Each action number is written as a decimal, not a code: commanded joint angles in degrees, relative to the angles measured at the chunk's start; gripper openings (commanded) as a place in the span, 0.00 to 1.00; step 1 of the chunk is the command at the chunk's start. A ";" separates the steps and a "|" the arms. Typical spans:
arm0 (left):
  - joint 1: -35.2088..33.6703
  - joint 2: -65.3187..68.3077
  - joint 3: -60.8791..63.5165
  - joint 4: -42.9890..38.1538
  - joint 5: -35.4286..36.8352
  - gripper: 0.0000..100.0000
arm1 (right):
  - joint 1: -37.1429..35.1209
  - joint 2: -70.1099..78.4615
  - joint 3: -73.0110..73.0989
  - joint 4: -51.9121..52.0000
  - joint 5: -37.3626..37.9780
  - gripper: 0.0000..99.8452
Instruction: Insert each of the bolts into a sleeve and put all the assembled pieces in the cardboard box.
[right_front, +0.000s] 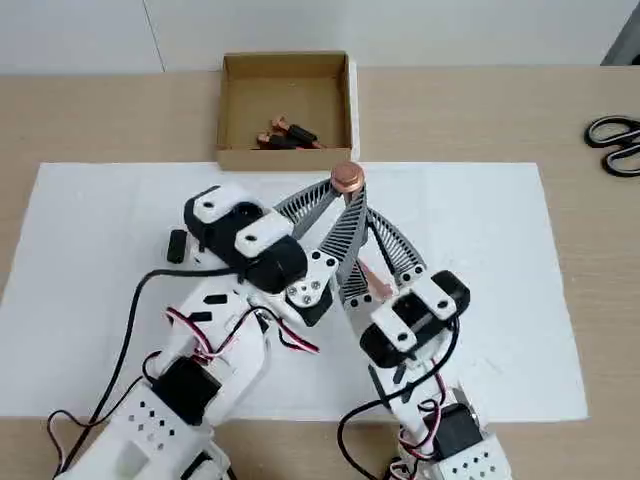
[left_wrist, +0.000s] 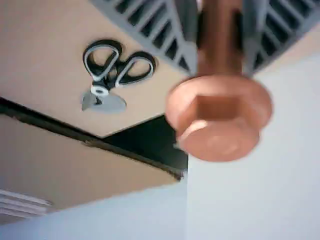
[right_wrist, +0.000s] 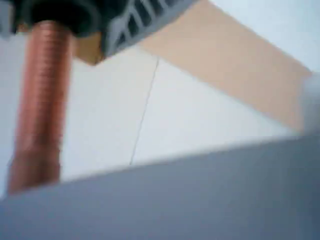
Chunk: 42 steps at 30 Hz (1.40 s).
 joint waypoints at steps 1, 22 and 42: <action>0.00 0.18 -0.75 0.26 0.70 0.01 | -0.48 -0.84 0.35 0.22 -0.18 0.00; -0.18 0.18 -11.91 17.93 4.75 0.01 | 4.97 -0.84 0.00 0.04 -0.35 0.00; 0.09 0.70 -24.31 27.60 3.25 0.01 | 4.97 -0.84 0.26 0.04 -0.35 0.00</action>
